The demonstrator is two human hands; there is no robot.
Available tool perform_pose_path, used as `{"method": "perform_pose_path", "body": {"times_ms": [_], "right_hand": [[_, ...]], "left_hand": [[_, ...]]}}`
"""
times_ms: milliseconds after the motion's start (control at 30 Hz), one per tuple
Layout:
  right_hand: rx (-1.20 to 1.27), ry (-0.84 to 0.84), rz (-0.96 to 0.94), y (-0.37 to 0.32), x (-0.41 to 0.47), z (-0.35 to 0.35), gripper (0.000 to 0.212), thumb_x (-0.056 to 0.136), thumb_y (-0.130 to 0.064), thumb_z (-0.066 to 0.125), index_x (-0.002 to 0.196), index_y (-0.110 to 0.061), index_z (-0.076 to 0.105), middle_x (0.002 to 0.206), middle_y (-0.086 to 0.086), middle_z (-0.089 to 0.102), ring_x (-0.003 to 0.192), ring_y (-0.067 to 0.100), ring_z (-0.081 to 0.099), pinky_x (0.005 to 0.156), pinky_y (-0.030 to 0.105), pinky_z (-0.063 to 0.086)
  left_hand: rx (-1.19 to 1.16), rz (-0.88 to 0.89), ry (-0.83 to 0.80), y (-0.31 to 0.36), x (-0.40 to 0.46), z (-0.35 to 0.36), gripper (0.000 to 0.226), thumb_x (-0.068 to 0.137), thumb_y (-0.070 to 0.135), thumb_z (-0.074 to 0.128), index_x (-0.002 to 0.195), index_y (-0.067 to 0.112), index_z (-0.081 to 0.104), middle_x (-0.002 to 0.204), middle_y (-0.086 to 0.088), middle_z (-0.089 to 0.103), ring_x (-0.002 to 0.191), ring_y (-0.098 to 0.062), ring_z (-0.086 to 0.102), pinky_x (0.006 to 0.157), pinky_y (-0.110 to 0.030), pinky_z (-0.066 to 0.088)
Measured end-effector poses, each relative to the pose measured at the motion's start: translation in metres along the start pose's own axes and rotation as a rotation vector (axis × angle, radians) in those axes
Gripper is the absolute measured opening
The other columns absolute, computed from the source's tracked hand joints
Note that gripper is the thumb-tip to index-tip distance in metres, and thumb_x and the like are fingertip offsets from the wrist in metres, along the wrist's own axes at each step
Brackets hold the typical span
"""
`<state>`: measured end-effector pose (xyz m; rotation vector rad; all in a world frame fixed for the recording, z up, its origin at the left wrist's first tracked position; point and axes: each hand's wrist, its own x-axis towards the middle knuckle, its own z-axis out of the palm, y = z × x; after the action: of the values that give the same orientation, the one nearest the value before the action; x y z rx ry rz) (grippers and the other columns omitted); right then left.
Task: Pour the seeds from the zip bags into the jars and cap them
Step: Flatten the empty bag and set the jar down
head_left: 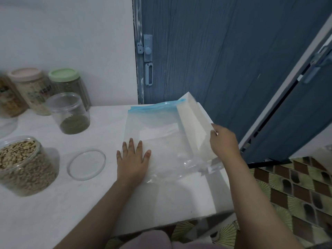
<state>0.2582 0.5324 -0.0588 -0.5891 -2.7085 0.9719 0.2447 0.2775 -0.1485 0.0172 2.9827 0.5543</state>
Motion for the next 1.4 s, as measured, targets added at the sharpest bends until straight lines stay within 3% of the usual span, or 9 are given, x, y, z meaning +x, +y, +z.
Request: {"method": "perform_pose_path", "body": {"times_ms": [133, 300, 500, 600, 667, 767, 1067, 1200, 1400], "right_hand": [[-0.104, 0.265, -0.212, -0.011, -0.009, -0.019, 0.044, 0.104, -0.012, 0.043, 0.148, -0.017, 0.045, 0.141, 0.009, 0.049, 0.111, 0.027, 0.056, 0.083, 0.032, 0.045], [-0.015, 0.428, -0.435, -0.028, -0.016, -0.033, 0.048, 0.102, -0.011, 0.047, 0.150, -0.018, 0.042, 0.144, 0.005, 0.046, 0.114, 0.017, 0.052, 0.089, 0.026, 0.044], [0.279, 0.069, -0.269, -0.051, -0.029, -0.015, 0.042, 0.102, -0.004, 0.038, 0.136, -0.016, 0.058, 0.117, 0.002, 0.061, 0.106, 0.018, 0.056, 0.087, 0.024, 0.044], [0.206, -0.142, -0.102, -0.041, -0.036, 0.014, 0.041, 0.099, -0.004, 0.036, 0.126, -0.019, 0.063, 0.109, -0.003, 0.062, 0.099, 0.019, 0.055, 0.074, 0.023, 0.043], [0.053, -0.207, -0.016, -0.025, -0.036, 0.029, 0.042, 0.099, -0.010, 0.033, 0.124, -0.027, 0.061, 0.118, -0.003, 0.063, 0.108, 0.023, 0.052, 0.089, 0.032, 0.044], [-0.066, -0.190, 0.041, -0.004, -0.036, 0.035, 0.040, 0.102, -0.014, 0.031, 0.124, -0.029, 0.060, 0.119, 0.002, 0.061, 0.109, 0.030, 0.048, 0.087, 0.036, 0.037], [0.167, -0.066, -0.033, 0.002, -0.031, 0.029, 0.036, 0.103, -0.006, 0.039, 0.124, -0.019, 0.065, 0.097, -0.004, 0.061, 0.085, 0.014, 0.050, 0.057, 0.004, 0.032], [0.216, -0.015, -0.055, -0.010, -0.025, 0.021, 0.036, 0.102, -0.003, 0.039, 0.122, -0.015, 0.066, 0.100, 0.000, 0.062, 0.092, 0.021, 0.053, 0.069, 0.022, 0.038], [0.121, -0.027, -0.059, -0.007, -0.009, 0.031, 0.032, 0.099, 0.000, 0.040, 0.114, -0.008, 0.067, 0.103, 0.011, 0.064, 0.090, 0.026, 0.053, 0.068, 0.028, 0.035]], "left_hand": [[-0.030, -0.002, -0.016, 0.004, 0.002, -0.004, 0.062, 0.105, 0.051, 0.018, 0.159, 0.023, 0.010, 0.167, -0.006, -0.006, 0.153, -0.027, -0.011, 0.124, -0.047, -0.005], [-0.005, -0.014, -0.022, 0.007, 0.004, -0.006, 0.062, 0.105, 0.050, 0.018, 0.159, 0.022, 0.012, 0.167, -0.008, -0.005, 0.153, -0.030, -0.009, 0.123, -0.050, -0.002], [-0.093, -0.020, -0.004, 0.016, 0.009, -0.015, 0.061, 0.106, 0.049, 0.020, 0.158, 0.018, 0.017, 0.167, -0.009, -0.002, 0.153, -0.032, -0.007, 0.122, -0.052, -0.002], [-0.229, -0.006, 0.036, 0.020, 0.010, -0.024, 0.058, 0.106, 0.046, 0.026, 0.157, 0.018, 0.022, 0.167, -0.008, 0.001, 0.153, -0.033, -0.005, 0.123, -0.052, 0.000], [-0.274, 0.015, 0.069, 0.017, 0.008, -0.030, 0.056, 0.105, 0.045, 0.031, 0.156, 0.022, 0.025, 0.167, -0.005, 0.003, 0.154, -0.031, -0.003, 0.122, -0.051, 0.000], [-0.243, 0.019, 0.110, 0.007, -0.001, -0.031, 0.054, 0.104, 0.046, 0.036, 0.154, 0.027, 0.029, 0.167, -0.002, 0.003, 0.154, -0.029, 0.001, 0.122, -0.051, 0.005], [-0.474, 0.108, 0.325, -0.001, -0.025, -0.017, 0.043, 0.102, 0.013, 0.049, 0.144, 0.020, 0.048, 0.165, 0.006, 0.015, 0.147, -0.014, 0.027, 0.109, -0.020, 0.026], [-0.502, 0.150, 0.375, 0.004, -0.018, -0.022, 0.039, 0.100, 0.002, 0.048, 0.134, 0.017, 0.060, 0.163, 0.003, 0.024, 0.144, -0.013, 0.031, 0.097, 0.003, 0.013], [-0.404, 0.112, 0.269, 0.001, -0.005, 0.001, 0.046, 0.100, -0.005, 0.036, 0.140, 0.010, 0.054, 0.165, -0.003, 0.020, 0.153, -0.018, 0.015, 0.112, -0.020, 0.018]]}}
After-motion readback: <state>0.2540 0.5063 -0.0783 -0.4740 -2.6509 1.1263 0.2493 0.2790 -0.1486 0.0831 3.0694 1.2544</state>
